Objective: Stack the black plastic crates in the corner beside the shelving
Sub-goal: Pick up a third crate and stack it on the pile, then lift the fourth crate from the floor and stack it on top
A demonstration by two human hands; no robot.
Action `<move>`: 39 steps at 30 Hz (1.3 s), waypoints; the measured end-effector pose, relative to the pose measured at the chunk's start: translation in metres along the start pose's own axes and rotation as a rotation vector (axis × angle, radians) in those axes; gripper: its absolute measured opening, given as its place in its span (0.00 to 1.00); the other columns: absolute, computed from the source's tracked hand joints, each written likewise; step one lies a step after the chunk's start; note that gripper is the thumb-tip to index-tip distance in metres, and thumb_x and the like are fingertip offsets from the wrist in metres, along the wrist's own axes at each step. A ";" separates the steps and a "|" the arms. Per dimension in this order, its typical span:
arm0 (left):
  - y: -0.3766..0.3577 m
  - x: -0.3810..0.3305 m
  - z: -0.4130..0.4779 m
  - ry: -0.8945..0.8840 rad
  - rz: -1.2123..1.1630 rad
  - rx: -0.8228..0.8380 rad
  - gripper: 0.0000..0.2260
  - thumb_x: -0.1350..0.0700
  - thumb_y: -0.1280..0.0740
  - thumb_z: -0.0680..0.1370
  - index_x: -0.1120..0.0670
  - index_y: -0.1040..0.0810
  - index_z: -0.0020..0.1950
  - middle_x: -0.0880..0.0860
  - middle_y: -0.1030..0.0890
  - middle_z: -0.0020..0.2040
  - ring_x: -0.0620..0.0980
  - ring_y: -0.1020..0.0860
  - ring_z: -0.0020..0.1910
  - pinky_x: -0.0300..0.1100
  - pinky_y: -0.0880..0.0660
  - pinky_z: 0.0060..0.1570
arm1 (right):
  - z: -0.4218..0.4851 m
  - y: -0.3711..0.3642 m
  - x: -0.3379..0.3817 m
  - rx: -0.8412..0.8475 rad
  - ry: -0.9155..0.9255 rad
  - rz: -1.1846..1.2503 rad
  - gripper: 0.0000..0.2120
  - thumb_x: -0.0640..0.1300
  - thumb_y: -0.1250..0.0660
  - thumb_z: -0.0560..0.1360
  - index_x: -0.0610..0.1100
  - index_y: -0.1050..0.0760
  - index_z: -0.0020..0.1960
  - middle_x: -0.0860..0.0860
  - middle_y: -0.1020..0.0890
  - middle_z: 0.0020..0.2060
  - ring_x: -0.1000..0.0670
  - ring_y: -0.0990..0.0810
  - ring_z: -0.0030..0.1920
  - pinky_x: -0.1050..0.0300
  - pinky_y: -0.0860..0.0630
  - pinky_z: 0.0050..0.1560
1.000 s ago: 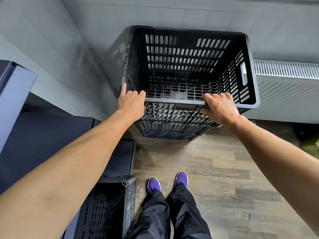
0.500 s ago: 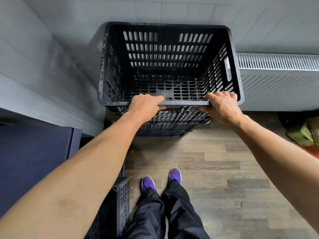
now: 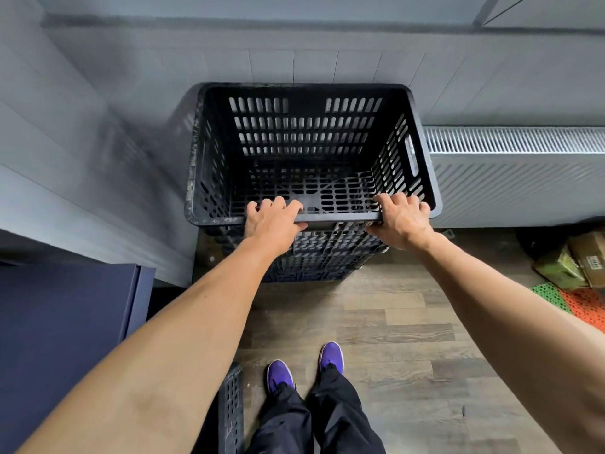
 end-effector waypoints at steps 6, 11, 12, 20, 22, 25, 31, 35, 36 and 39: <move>0.000 -0.002 -0.030 -0.043 -0.129 -0.012 0.25 0.45 0.41 0.81 0.45 0.43 0.77 0.53 0.36 0.75 0.54 0.41 0.75 0.55 0.50 0.74 | -0.040 0.002 0.021 -0.114 0.124 -0.080 0.39 0.57 0.32 0.73 0.46 0.45 0.76 0.42 0.31 0.68 0.40 0.33 0.68 0.42 0.39 0.71; 0.017 0.000 -0.055 -0.026 -0.245 -0.072 0.24 0.50 0.39 0.82 0.47 0.40 0.77 0.50 0.37 0.76 0.52 0.43 0.77 0.55 0.52 0.75 | -0.058 0.010 0.030 -0.096 0.150 0.013 0.40 0.53 0.31 0.73 0.47 0.48 0.78 0.42 0.36 0.72 0.39 0.40 0.73 0.42 0.40 0.73; 0.020 0.000 -0.060 -0.021 -0.260 -0.077 0.24 0.50 0.39 0.82 0.47 0.40 0.77 0.50 0.37 0.76 0.52 0.43 0.77 0.55 0.51 0.75 | -0.064 0.012 0.034 -0.101 0.160 0.019 0.39 0.52 0.32 0.74 0.47 0.47 0.78 0.42 0.36 0.73 0.40 0.40 0.73 0.43 0.40 0.73; 0.030 0.003 -0.111 0.004 -0.299 -0.111 0.23 0.49 0.39 0.81 0.47 0.38 0.76 0.51 0.32 0.72 0.52 0.38 0.74 0.53 0.42 0.72 | -0.109 0.016 0.069 -0.112 0.253 0.026 0.32 0.51 0.35 0.75 0.50 0.41 0.76 0.47 0.29 0.70 0.43 0.31 0.70 0.44 0.37 0.70; 0.032 0.006 -0.125 0.041 -0.322 -0.115 0.23 0.49 0.39 0.81 0.47 0.38 0.76 0.51 0.31 0.71 0.53 0.37 0.73 0.53 0.40 0.70 | -0.118 0.015 0.080 -0.094 0.289 0.028 0.31 0.50 0.35 0.75 0.50 0.40 0.76 0.48 0.29 0.70 0.44 0.31 0.70 0.44 0.37 0.70; 0.034 0.011 -0.147 0.109 -0.339 -0.112 0.23 0.48 0.40 0.81 0.46 0.38 0.75 0.52 0.29 0.70 0.54 0.34 0.70 0.53 0.40 0.69 | -0.126 0.013 0.094 -0.044 0.331 0.031 0.30 0.50 0.35 0.76 0.51 0.40 0.76 0.48 0.29 0.70 0.44 0.32 0.71 0.44 0.38 0.70; 0.023 0.014 -0.194 0.288 -0.347 -0.147 0.22 0.48 0.39 0.81 0.46 0.36 0.75 0.52 0.27 0.68 0.55 0.31 0.68 0.54 0.40 0.69 | -0.144 0.016 0.112 -0.009 0.474 0.034 0.28 0.51 0.37 0.77 0.51 0.39 0.76 0.48 0.29 0.70 0.44 0.32 0.70 0.45 0.38 0.70; 0.009 -0.003 -0.220 0.367 -0.355 -0.153 0.22 0.48 0.39 0.81 0.46 0.36 0.74 0.53 0.27 0.68 0.55 0.30 0.67 0.55 0.38 0.69 | -0.158 0.014 0.116 0.007 0.572 0.029 0.28 0.51 0.37 0.77 0.51 0.39 0.76 0.48 0.28 0.69 0.44 0.31 0.70 0.45 0.37 0.69; 0.005 -0.011 -0.227 0.390 -0.360 -0.157 0.22 0.48 0.39 0.81 0.46 0.36 0.74 0.53 0.27 0.68 0.56 0.30 0.67 0.55 0.38 0.69 | -0.164 0.014 0.115 0.007 0.599 0.018 0.28 0.51 0.37 0.77 0.51 0.39 0.76 0.48 0.28 0.69 0.44 0.31 0.70 0.45 0.37 0.69; -0.003 -0.035 -0.245 0.441 -0.378 -0.182 0.22 0.48 0.38 0.81 0.46 0.36 0.74 0.53 0.27 0.68 0.55 0.30 0.67 0.54 0.37 0.68 | -0.180 0.009 0.114 0.011 0.676 -0.012 0.29 0.51 0.36 0.77 0.51 0.39 0.76 0.47 0.27 0.68 0.43 0.31 0.69 0.45 0.36 0.69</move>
Point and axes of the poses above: each hand's wrist, its own z-axis towards the middle knuckle, its own y-axis out of the back of the hand, x = y × z, the point moved 8 cm from there along z, towards the middle knuckle
